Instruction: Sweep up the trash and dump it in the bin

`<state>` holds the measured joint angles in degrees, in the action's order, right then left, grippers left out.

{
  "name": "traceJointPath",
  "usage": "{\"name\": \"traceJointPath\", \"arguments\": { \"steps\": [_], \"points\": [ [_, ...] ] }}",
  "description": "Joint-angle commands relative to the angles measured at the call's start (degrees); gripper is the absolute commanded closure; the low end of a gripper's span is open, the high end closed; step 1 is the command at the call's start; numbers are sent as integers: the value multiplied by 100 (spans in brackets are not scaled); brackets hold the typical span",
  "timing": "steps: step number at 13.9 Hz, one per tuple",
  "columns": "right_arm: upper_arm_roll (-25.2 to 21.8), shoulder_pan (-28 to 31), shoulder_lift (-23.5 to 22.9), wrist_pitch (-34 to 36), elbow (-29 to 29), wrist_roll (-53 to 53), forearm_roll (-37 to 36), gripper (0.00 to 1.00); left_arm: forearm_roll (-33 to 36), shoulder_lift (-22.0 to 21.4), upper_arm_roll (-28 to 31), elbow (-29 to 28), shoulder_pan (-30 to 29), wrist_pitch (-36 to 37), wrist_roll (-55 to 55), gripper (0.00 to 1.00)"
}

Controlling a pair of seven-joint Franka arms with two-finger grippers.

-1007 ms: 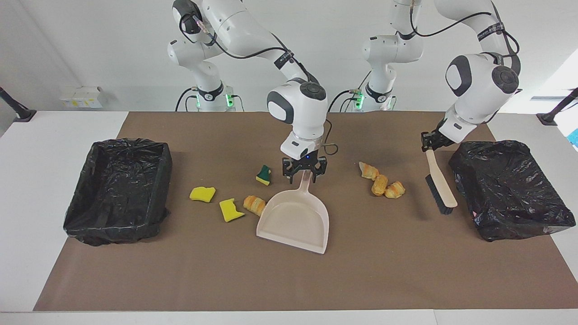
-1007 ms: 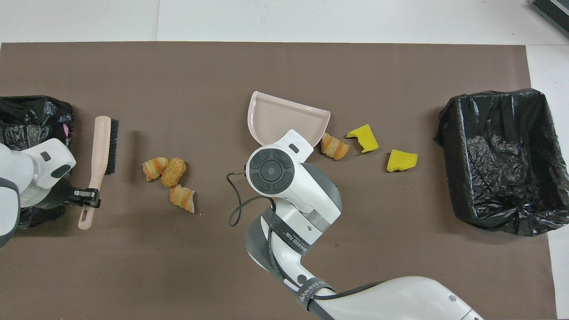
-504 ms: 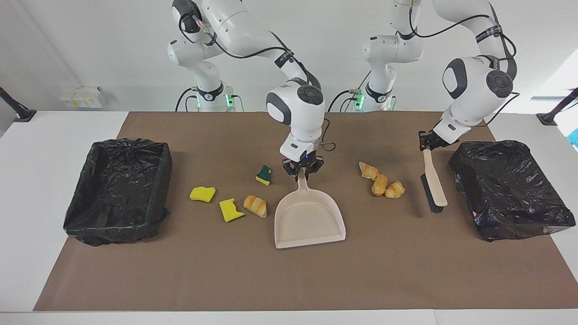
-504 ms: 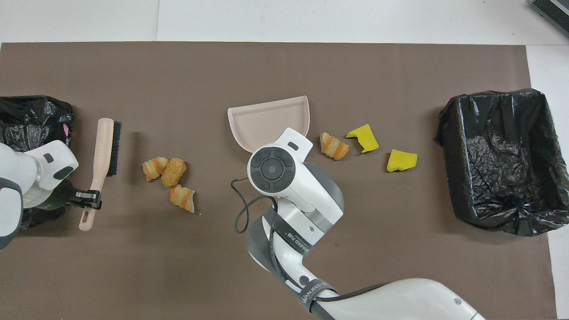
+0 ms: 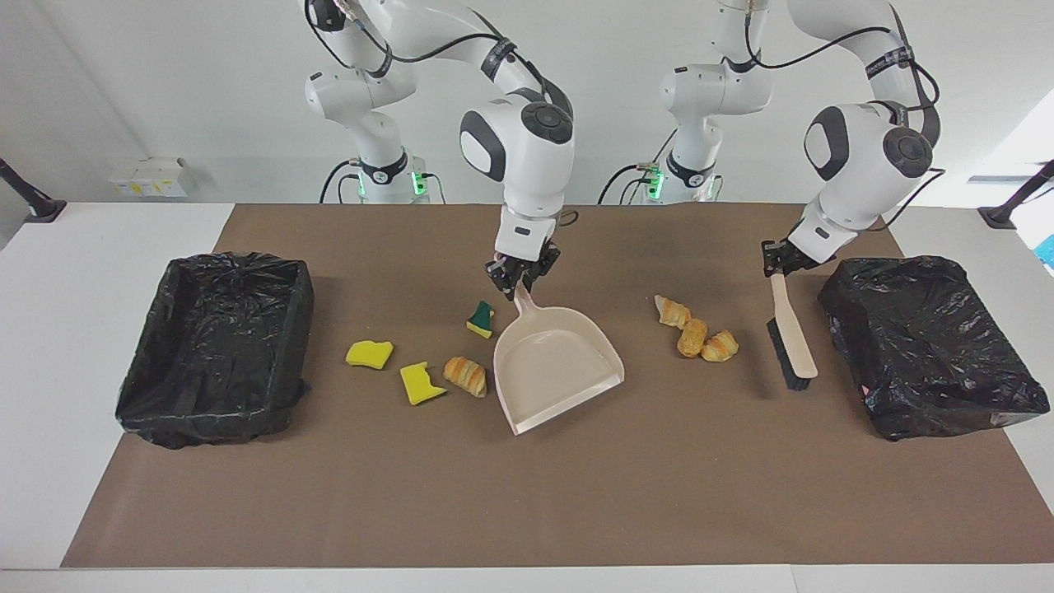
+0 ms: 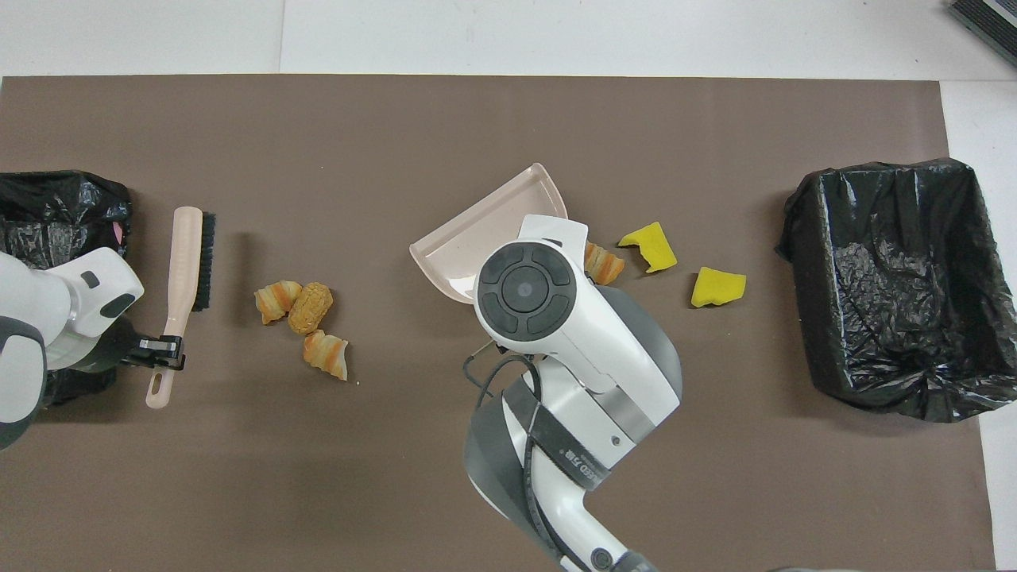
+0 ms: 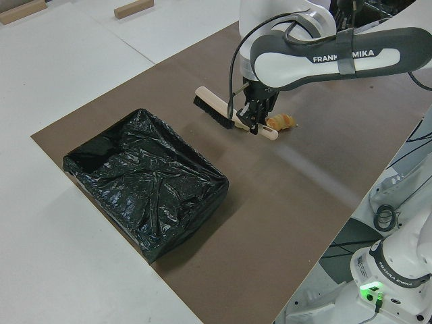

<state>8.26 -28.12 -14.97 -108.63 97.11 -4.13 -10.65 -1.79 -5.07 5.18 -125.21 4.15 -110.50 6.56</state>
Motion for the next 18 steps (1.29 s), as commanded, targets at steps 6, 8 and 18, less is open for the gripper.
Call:
{"name": "traceJointPath", "arguments": {
  "steps": [6, 8, 18],
  "points": [
    [35, 429, 249, -184, 669, 3846, 404, 100, 100, 173, 1, -91, 104, -113, -164, 100],
    [35, 500, 205, -412, 713, 4917, 642, 100, 100, 59, 1, -309, 60, -42, -155, 100],
    [35, 307, -322, -1239, 687, 5281, 547, 100, -477, -258, -61, -882, 1403, 72, -2596, 100]
  ]
}}
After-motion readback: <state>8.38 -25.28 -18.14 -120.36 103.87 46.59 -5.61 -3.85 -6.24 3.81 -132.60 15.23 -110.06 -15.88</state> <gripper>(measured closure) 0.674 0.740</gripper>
